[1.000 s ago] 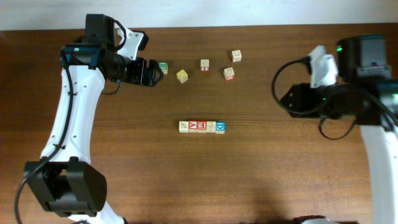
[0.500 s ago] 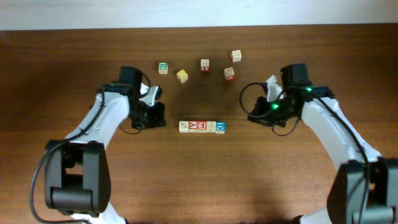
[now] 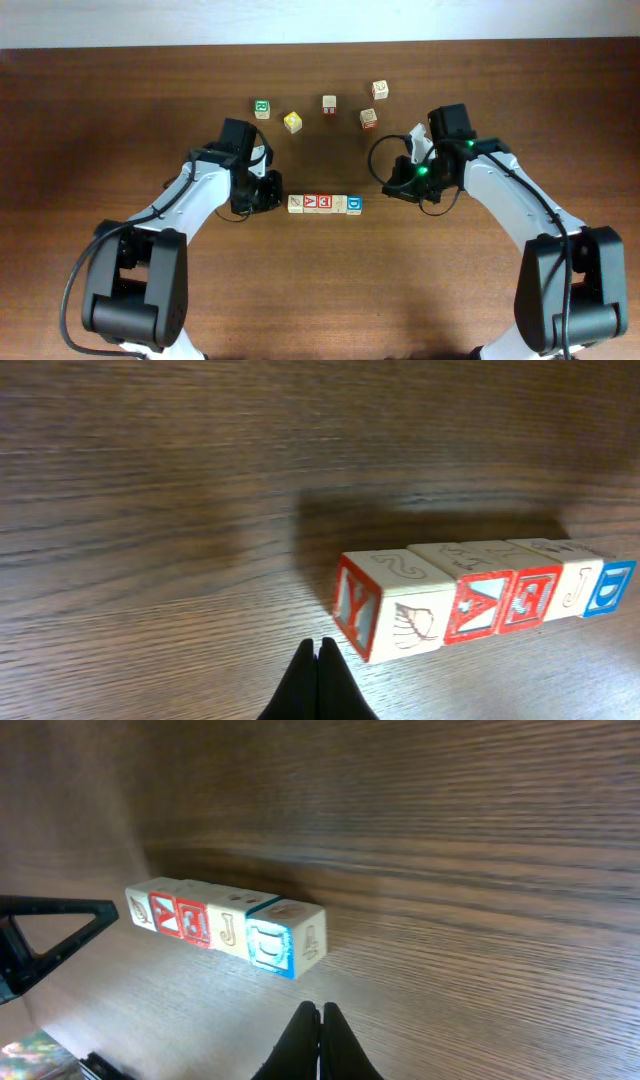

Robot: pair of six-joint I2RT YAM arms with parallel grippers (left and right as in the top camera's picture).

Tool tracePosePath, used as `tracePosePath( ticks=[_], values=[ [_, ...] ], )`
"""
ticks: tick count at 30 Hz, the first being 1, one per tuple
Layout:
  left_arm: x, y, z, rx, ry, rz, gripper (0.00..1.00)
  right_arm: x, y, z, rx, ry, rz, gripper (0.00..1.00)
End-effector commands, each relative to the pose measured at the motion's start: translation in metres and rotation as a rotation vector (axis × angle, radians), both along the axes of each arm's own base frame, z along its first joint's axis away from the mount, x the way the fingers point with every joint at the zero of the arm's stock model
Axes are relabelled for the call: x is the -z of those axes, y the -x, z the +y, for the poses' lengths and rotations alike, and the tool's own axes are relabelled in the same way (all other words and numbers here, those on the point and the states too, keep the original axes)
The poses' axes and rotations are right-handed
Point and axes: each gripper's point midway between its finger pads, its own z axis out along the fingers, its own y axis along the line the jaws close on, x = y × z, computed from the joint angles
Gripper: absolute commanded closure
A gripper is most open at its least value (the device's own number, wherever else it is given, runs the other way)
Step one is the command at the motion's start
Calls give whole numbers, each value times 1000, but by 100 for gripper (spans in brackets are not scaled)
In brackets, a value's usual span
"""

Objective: Rotate 5 blocks
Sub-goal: 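Squeeze the five-block row between the left and right grippers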

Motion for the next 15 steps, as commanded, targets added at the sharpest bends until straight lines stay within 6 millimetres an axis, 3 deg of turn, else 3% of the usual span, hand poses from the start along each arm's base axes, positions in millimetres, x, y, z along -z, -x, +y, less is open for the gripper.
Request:
tracePosePath(
  ticks=[1,7,11,15],
  values=[
    [5,1,-2,0,-7,7,100,12,4,2,16,-7,12,95],
    [25,5,-2,23,-15,49,100,19,6,3,14,-11,5,95],
    [18,-3,-16,78,60,-6,100,19,6,3,14,-11,6,95],
    [18,-4,-16,128,53,-32,100,29,12,2,14,-10,16,95]
  ],
)
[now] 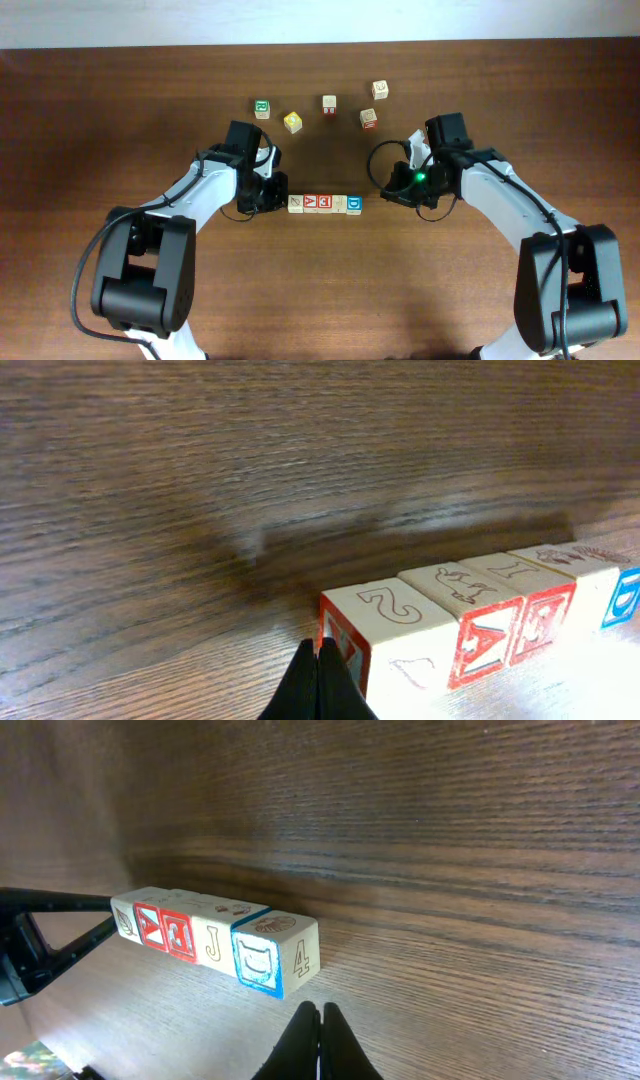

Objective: Rotate 5 blocks
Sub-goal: 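Squeeze the five-block row between the left and right grippers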

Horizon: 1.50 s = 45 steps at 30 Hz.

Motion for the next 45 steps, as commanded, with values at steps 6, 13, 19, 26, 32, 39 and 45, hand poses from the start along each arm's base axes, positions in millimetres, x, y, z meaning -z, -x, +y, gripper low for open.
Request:
tracePosePath(
  ticks=[6,13,19,26,32,39,45],
  values=[
    [0,0,-4,91,12,-37,100,30,20,0,5,-12,27,95],
    [-2,-2,-5,89,15,-42,100,32,20,0,5,-12,23,95],
    [-9,0,-7,92,28,-19,100,32,20,0,4,-12,24,95],
    [-8,2,-6,91,26,-9,100,31,19,4,-5,-19,10,96],
    [-10,3,-9,95,41,-6,100,31,10,17,12,-53,-7,96],
    [-9,3,-9,95,41,-6,100,47,9,30,18,-107,39,96],
    [-10,3,-9,95,41,-6,100,45,10,36,-6,-122,31,96]
  ],
)
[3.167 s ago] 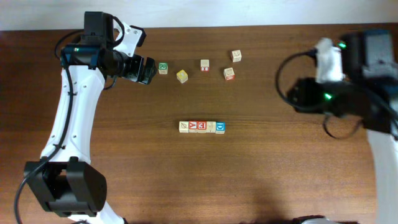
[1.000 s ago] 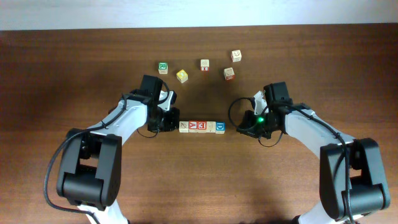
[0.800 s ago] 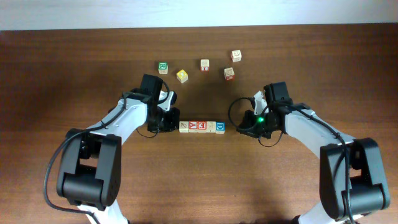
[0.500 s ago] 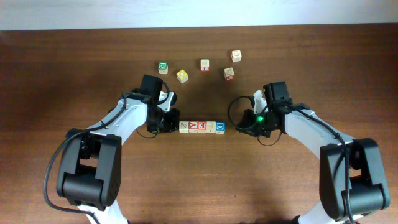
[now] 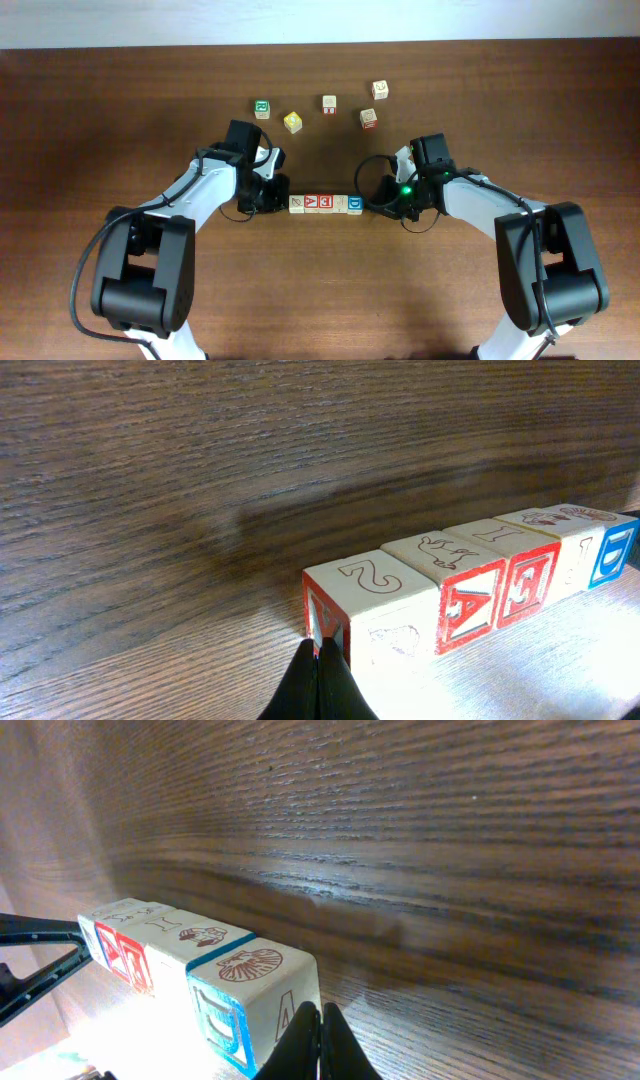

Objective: Rotate 5 blocks
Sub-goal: 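Squeeze the five-block row between the left and right grippers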

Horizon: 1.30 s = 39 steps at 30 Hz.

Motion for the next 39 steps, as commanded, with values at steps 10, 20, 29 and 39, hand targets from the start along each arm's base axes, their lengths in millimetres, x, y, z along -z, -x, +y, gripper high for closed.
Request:
tracePosePath(
  ticks=[10,20,29,39],
  values=[
    [-5,-4,-5,19,27,-14,100,-3,7,13,-67,-34,-18,96],
    [-7,-3,-8,23,44,-10,100,-11,7,17,-111,-40,-62,96],
    [-7,-3,-8,23,45,-10,100,-30,8,24,-145,-11,-134,95],
    [-7,-3,-8,23,45,-10,100,-52,5,44,-214,111,-181,96]
  ],
)
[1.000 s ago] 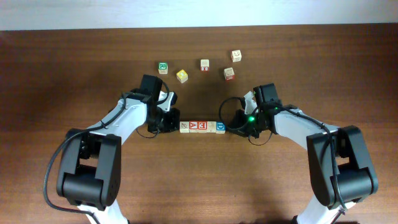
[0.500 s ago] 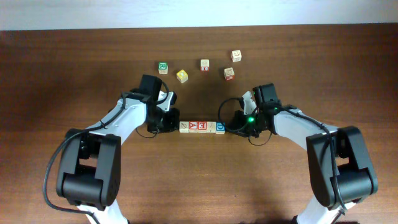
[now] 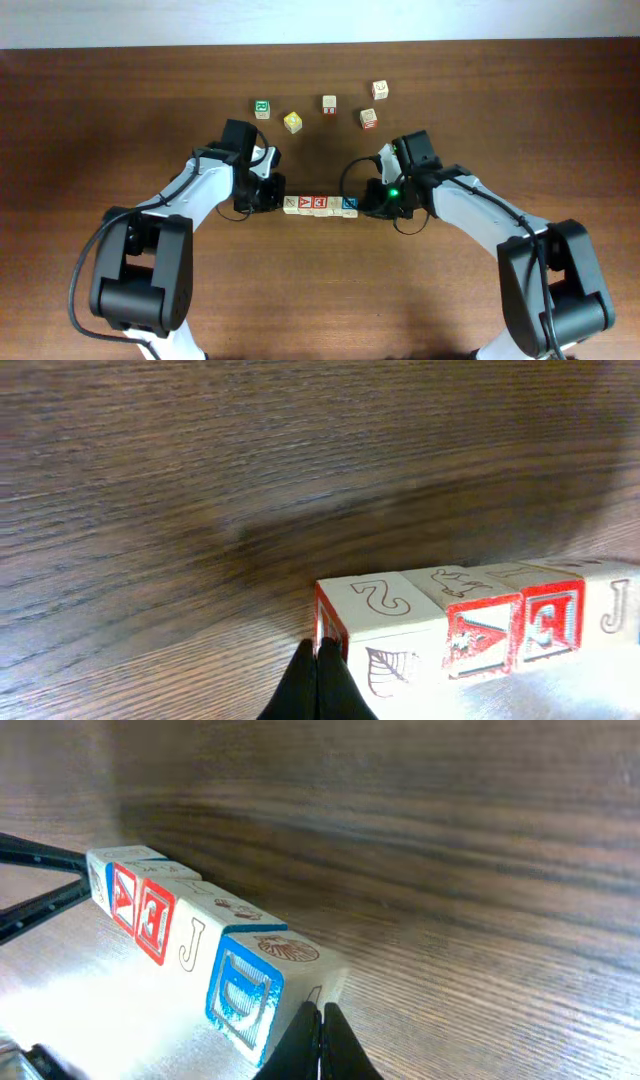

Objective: Rotate 5 blocks
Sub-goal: 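Squeeze the five-block row between the left and right grippers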

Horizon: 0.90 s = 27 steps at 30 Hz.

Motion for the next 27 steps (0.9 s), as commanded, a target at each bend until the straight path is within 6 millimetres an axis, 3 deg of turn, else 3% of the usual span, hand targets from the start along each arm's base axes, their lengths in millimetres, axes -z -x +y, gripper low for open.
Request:
tracePosePath(
  ticks=[1,13,27],
  values=[
    [-8,-1,-16,39,64,-7,100,-29,-7,27,-80,-1,-85,95],
    [-8,0,-18,42,74,-4,100,-66,-11,61,-185,39,-178,95],
    [-8,0,-18,43,74,-4,100,-84,-1,91,-266,64,-234,96]
  ],
)
